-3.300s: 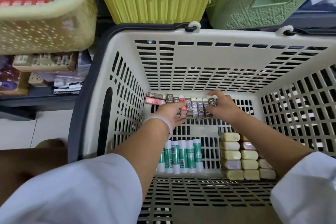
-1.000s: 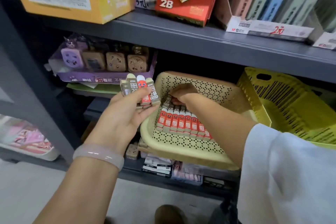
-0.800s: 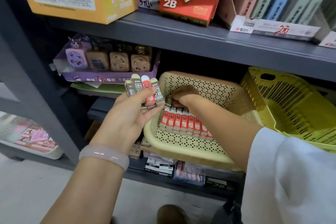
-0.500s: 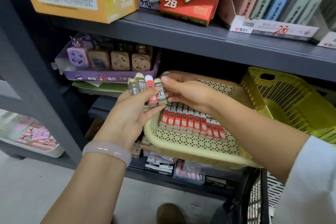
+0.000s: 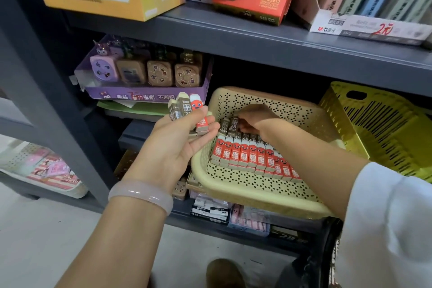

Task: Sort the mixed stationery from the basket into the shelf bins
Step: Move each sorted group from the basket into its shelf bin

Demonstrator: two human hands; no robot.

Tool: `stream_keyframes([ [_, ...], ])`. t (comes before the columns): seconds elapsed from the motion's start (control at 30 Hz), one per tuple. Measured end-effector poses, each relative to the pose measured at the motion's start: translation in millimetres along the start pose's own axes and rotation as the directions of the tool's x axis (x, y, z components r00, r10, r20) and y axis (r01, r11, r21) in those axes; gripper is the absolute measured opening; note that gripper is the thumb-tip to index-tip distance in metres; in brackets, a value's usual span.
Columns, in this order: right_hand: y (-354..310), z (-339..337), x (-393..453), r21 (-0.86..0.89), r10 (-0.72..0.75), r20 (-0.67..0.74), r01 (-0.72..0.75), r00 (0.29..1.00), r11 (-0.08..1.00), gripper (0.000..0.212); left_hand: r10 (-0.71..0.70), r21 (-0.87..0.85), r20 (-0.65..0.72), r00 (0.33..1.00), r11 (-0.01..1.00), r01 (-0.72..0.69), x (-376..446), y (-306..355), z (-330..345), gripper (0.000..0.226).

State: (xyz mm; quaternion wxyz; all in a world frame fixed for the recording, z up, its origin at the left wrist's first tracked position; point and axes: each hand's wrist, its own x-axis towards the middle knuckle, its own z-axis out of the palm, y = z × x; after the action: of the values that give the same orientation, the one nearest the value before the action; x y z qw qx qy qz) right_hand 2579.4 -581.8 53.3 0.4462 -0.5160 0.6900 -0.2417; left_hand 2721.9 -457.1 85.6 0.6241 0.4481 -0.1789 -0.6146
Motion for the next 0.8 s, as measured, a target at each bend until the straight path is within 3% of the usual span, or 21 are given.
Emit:
stream_keyframes([
  [0.17, -3, 6, 0, -0.082, 0.051, 0.035, -0.048, 0.998, 0.995, 0.017, 0.001, 0.019, 0.011, 1.0, 1.0, -0.002, 0, 0, 1, 0.008],
  [0.27, -6, 0, -7, -0.131, -0.013, 0.012, 0.014, 1.0, 0.991, 0.019, 0.015, 0.044, 0.0, 1.0, 0.999, -0.015, -1, 0, 2, 0.007],
  [0.37, -13, -10, -25, 0.129, -0.218, 0.122, 0.202, 0.968, 0.971, 0.024, 0.066, 0.136, 0.012, 0.998, 0.988, -0.067, -2, -1, 4, 0.006],
  [0.43, -19, -16, -43, 0.308, -0.374, 0.299, 0.282, 0.878, 0.909, 0.022, 0.106, 0.206, 0.036, 0.994, 0.972, -0.111, -4, -3, 5, 0.007],
  [0.53, -23, -18, -60, 0.369, -0.476, 0.477, 0.323, 0.739, 0.871, 0.02, 0.147, 0.26, 0.074, 0.986, 0.952, -0.161, -6, -4, 9, 0.012],
  [0.8, -14, -25, -72, 0.448, -0.525, 0.395, 0.341, 0.754, 0.826, 0.006, 0.139, 0.321, 0.103, 0.985, 0.932, -0.165, -10, -7, 14, 0.02],
])
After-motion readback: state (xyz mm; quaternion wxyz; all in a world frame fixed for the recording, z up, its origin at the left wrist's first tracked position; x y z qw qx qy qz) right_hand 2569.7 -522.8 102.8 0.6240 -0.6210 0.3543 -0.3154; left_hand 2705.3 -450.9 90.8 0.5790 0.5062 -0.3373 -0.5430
